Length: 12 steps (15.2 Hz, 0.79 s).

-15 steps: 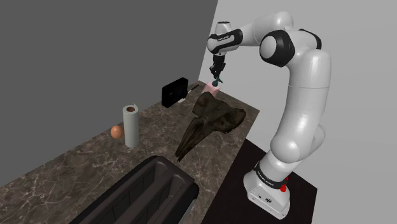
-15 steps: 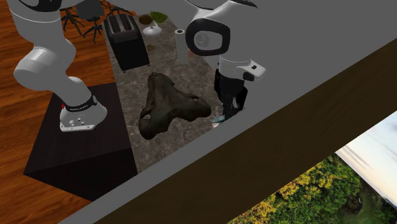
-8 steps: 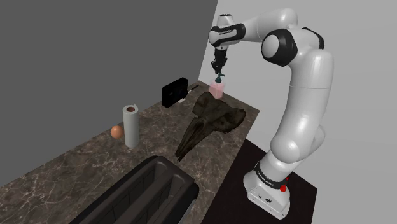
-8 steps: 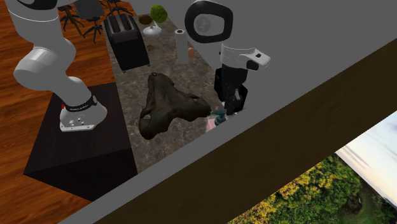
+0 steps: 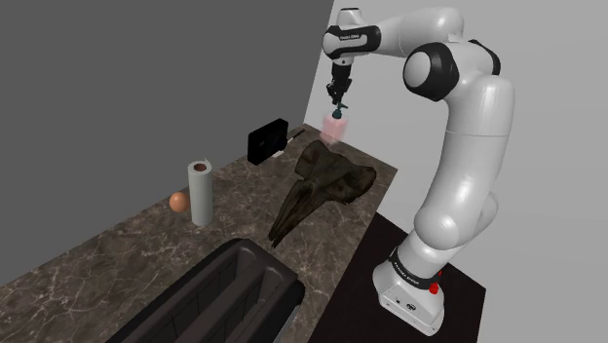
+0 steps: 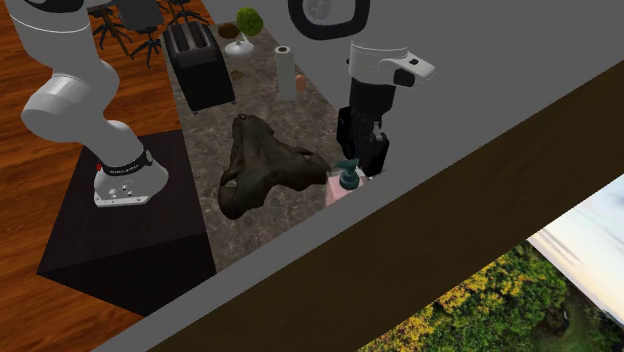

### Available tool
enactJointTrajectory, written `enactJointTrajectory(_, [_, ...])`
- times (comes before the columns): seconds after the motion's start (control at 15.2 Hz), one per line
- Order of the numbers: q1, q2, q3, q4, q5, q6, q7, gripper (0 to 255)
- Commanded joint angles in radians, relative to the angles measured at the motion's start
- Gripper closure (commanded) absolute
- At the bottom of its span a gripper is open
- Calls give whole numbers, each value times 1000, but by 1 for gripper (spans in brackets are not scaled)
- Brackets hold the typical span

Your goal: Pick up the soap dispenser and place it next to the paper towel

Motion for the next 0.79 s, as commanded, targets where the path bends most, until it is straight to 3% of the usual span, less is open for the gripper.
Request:
enactJointTrajectory(0.0, [0, -2, 0, 25, 1, -27, -3, 255])
enactJointTrajectory(0.73, [-5, 5, -2, 182, 7, -175, -30, 255])
